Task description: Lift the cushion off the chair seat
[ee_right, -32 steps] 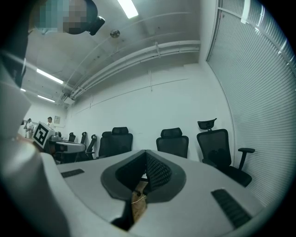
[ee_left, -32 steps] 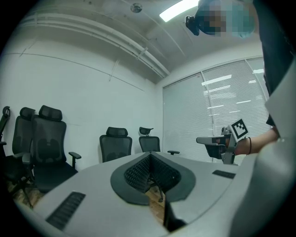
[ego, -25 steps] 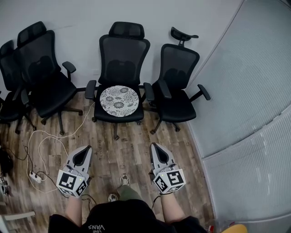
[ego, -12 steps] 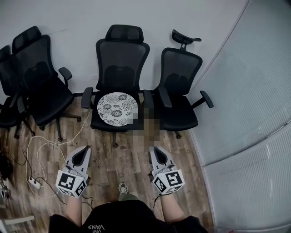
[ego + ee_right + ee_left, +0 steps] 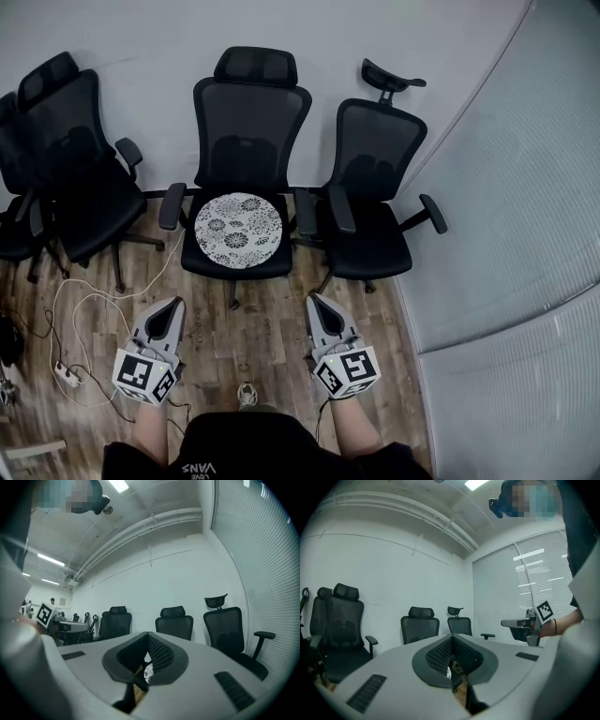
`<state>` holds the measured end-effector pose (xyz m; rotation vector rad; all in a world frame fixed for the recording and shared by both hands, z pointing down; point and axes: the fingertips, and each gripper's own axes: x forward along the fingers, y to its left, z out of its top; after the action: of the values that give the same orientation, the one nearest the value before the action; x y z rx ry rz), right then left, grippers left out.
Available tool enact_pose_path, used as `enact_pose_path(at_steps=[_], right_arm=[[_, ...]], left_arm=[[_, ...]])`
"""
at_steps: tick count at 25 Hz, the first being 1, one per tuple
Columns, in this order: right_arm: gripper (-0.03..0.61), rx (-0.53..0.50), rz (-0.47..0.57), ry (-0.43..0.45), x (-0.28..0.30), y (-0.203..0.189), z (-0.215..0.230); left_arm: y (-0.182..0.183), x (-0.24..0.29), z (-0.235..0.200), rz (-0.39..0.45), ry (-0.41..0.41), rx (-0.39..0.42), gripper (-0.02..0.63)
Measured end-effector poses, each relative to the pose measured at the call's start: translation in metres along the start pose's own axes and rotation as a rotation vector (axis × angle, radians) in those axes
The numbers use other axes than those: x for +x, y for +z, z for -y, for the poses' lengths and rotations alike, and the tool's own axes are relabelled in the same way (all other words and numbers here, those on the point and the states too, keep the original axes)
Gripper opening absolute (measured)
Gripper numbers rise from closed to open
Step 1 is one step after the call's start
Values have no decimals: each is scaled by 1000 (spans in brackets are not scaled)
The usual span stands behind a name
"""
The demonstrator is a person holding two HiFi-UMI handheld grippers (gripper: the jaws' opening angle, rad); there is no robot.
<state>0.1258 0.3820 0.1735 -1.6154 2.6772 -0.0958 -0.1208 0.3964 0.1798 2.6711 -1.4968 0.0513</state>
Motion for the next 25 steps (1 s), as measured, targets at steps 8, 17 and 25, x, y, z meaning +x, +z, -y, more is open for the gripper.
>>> enact_pose_path(at_steps=[8, 17, 25], right_arm=[[15, 13, -21, 7, 20, -8, 20], [15, 18, -16, -19, 58, -3, 29], [15, 12, -10, -43, 101, 3, 33]], left_arm=[[-5, 24, -12, -18, 24, -11, 11], [-1, 55, -38, -18, -3, -14, 11], [7, 89, -72, -17, -41, -12, 11]])
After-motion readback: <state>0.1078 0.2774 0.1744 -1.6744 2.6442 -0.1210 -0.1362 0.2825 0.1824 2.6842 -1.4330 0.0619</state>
